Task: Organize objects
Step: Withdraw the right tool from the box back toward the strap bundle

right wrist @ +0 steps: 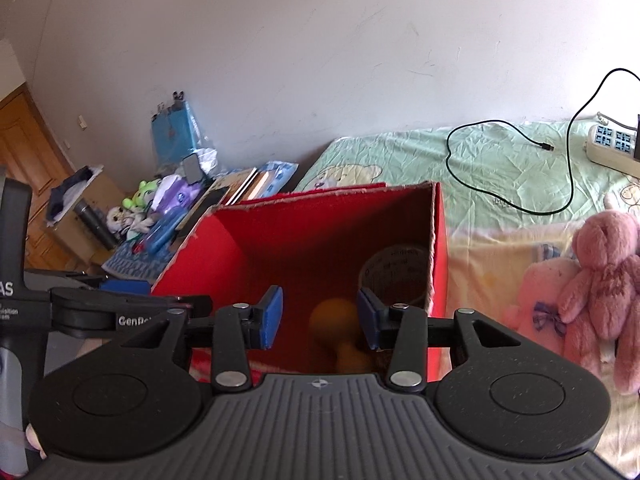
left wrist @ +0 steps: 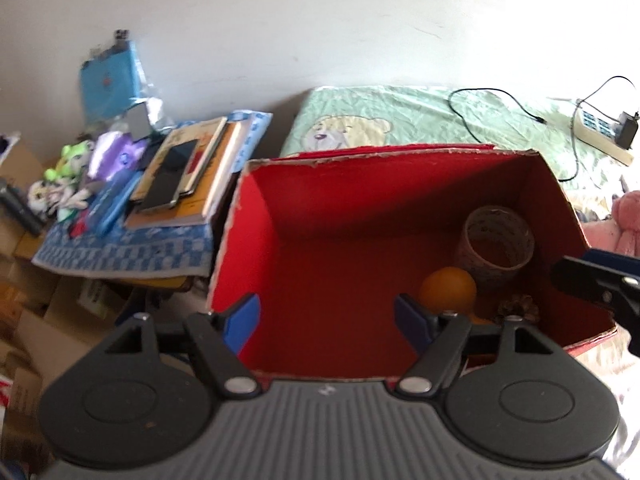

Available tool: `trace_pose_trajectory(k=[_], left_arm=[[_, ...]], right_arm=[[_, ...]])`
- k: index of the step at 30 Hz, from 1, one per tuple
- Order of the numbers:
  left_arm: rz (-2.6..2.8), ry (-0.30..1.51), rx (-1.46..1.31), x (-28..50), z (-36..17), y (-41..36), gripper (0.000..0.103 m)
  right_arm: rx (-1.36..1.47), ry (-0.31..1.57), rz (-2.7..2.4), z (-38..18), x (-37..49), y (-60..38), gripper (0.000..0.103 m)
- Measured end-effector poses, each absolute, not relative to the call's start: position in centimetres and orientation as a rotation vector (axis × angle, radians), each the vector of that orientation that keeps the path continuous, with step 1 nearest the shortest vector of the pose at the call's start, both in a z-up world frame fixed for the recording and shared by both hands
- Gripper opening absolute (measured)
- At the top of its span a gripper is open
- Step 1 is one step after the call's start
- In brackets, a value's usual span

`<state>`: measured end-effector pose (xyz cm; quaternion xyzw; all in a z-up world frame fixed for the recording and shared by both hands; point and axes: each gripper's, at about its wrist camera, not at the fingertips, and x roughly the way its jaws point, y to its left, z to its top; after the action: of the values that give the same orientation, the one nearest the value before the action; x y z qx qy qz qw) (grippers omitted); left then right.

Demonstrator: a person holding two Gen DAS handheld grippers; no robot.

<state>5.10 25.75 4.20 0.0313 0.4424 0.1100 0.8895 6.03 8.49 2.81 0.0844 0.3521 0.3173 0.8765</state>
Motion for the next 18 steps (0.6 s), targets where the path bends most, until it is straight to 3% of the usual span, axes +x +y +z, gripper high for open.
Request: trace_pose_trajectory(k=[3,7,18], left_arm=[[0.273,0.91,0.066,4.1,4.6,24.8,0.08],[0.31,0.893,0.079,2.5,5.1,23.3,0.083],[0.364,0.891,0.092,-0.7,5.2,20.1,0.087]], right_arm=[[0.173,0.722,0.702,3.1,5.1,7.7,0.046],[0.176,0.685,0.72,3.5,3.7,6.5,0.059],[0.225,0.68,0.77,2.8,1.4,3.4,0.061]])
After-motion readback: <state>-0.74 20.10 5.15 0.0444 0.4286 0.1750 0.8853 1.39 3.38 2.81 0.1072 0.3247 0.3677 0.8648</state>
